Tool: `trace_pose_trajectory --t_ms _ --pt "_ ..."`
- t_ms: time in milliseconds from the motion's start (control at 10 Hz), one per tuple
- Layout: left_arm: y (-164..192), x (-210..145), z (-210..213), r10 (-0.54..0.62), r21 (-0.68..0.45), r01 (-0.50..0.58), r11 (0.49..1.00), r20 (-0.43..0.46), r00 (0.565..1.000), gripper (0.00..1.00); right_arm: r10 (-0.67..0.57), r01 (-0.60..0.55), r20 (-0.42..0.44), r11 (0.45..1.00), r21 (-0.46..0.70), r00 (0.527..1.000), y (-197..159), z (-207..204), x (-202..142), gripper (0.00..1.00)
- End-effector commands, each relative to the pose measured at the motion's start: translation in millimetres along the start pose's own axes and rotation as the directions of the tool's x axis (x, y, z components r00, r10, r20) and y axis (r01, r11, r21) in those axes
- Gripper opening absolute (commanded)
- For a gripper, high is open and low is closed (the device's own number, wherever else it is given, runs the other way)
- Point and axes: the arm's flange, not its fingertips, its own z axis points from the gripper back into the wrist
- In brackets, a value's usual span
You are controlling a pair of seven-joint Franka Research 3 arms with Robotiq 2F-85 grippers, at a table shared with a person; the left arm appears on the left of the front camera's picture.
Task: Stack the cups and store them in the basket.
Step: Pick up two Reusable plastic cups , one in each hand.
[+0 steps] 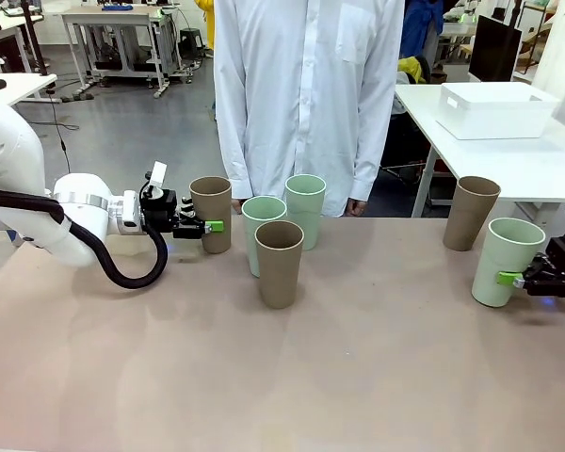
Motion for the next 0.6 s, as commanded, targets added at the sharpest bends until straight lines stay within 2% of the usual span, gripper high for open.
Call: trace_pose_trajectory --t_ms 0,100,500 --pt "-7.9 6.9 0.4 0.000 0.005 0.000 1.000 0.021 1.000 0.57 0.033 -0.033 -0.006 0.999 -0.028 0.999 -0.5 -4.9 8.3 0.55" --pt "0.0 0.0 0.0 0.000 0.000 0.000 1.000 0.000 1.000 0.57 0.000 0.000 0.000 1.000 0.000 1.000 0.0 0.0 0.0 0.55" --pt "0.0 0.0 0.0 0.000 0.000 0.000 1.000 0.000 1.000 0.57 0.000 0.000 0.000 1.000 0.000 1.000 0.0 0.0 0.0 0.55"
